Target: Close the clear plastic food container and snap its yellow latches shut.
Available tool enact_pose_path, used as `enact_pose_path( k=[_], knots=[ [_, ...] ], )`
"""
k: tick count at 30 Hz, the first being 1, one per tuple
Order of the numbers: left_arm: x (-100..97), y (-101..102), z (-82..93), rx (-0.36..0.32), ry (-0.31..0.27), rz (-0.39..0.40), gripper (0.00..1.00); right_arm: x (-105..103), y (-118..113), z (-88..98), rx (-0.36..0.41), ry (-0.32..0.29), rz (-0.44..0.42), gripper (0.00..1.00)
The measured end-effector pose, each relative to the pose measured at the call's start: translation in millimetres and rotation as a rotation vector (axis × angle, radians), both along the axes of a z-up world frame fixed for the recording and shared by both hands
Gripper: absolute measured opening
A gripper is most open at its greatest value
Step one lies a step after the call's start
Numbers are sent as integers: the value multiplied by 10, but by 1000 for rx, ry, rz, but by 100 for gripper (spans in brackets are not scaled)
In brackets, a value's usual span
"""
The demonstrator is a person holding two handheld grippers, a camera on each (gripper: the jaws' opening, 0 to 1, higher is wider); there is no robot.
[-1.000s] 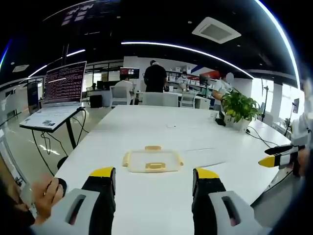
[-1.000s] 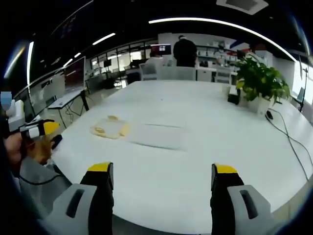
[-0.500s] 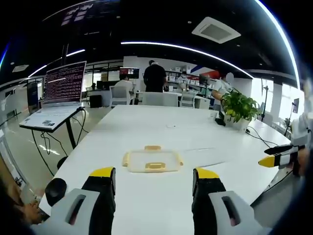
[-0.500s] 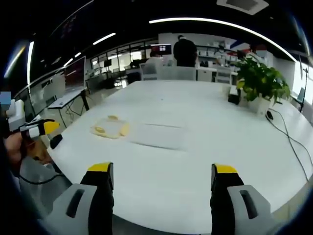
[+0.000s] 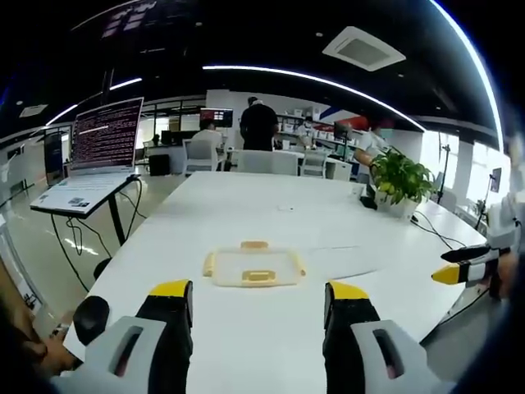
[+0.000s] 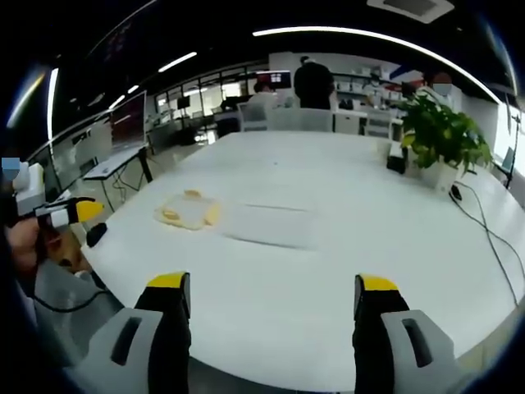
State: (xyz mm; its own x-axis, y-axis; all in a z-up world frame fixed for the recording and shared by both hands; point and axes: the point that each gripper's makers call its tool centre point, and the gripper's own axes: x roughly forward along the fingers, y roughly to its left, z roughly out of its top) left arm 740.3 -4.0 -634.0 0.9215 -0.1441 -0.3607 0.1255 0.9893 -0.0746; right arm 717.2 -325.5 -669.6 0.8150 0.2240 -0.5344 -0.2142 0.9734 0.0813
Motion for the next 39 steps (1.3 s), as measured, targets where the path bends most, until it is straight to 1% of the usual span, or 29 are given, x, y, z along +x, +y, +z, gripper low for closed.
enact_pose_path(
  k=[7, 12, 17, 31, 39],
  knots=[
    [12, -45, 12, 23, -4, -21, 60, 14, 19, -20, 11, 13, 1, 79],
    [58, 10, 1, 18, 4, -3, 60, 51, 85, -54, 21, 26, 8, 78],
    [80, 53, 10, 27, 4, 0, 60, 129, 148, -37, 22, 21, 23, 78],
    [161, 103, 10, 30, 3, 6, 60, 286, 164, -23, 9, 19, 33, 77],
    [233, 172, 5, 35, 6, 10, 60, 426, 242, 14, 7, 16, 51, 77]
  ],
)
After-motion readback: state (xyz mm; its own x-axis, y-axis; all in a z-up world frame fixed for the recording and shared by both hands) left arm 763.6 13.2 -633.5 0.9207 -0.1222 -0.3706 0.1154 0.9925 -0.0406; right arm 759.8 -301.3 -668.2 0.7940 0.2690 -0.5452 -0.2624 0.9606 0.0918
